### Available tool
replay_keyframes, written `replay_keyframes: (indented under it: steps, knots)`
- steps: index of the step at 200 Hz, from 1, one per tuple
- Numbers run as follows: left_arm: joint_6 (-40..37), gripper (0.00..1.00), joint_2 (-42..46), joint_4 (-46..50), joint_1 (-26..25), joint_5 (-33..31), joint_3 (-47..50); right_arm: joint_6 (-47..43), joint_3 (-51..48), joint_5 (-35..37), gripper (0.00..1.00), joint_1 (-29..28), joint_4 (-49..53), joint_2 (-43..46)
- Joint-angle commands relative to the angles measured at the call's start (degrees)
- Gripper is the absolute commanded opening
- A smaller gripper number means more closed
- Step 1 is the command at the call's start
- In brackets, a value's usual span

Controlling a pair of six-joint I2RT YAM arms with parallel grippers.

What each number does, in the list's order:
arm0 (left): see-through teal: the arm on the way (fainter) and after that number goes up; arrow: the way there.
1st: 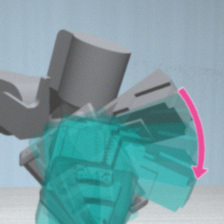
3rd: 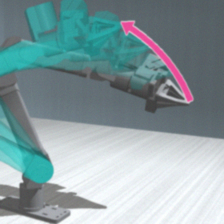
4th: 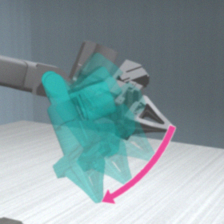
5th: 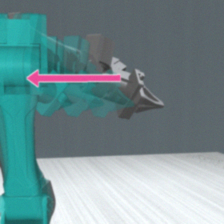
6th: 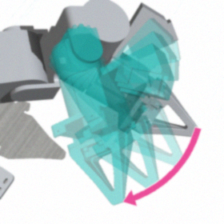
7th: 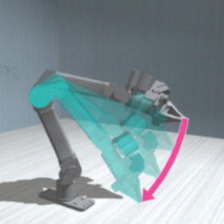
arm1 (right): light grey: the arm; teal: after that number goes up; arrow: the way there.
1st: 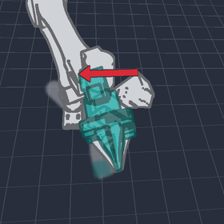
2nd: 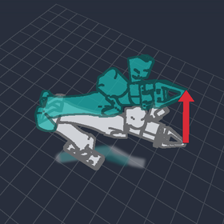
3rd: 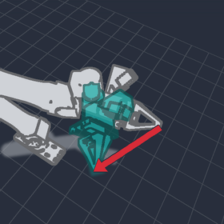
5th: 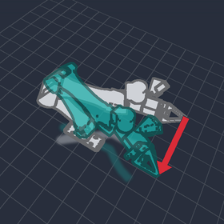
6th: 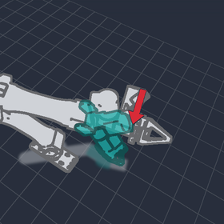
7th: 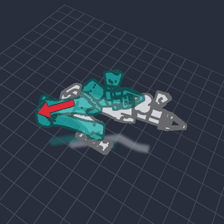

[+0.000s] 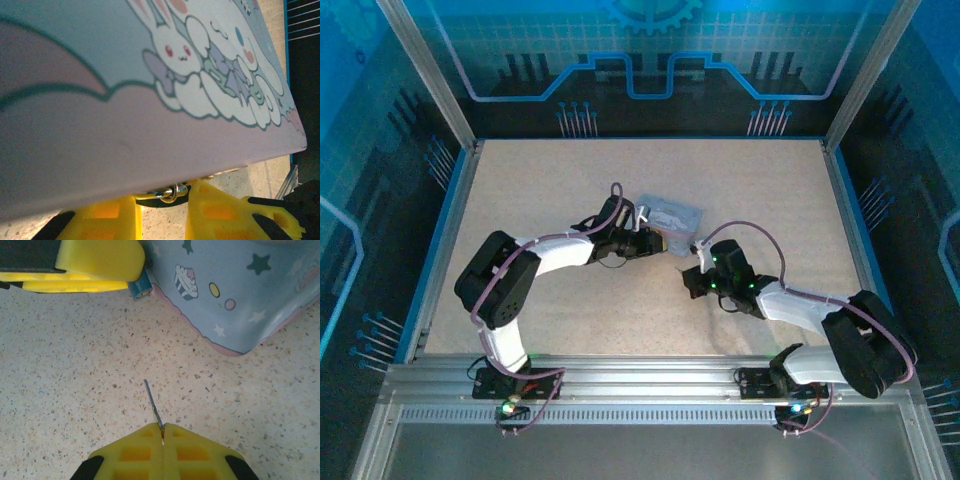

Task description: Unlock the padlock with the key

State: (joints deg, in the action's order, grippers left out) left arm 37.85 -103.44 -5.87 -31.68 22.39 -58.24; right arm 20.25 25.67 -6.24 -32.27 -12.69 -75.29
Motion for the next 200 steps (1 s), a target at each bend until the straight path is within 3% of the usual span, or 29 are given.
replay_keyframes:
  steps: [1, 200]
  knots:
    - [1.5, 0.22, 2.5, -1.7, -0.3, 1.5, -0.7, -0.9, 2.1, -0.8, 0.0, -0.8, -2.4, -1.4]
    - [4.8, 0.23, 2.9, -2.5, -0.3, 1.7, -0.5, 0.1, 5.0, 0.4, 0.0, -1.7, -10.2, -7.5]
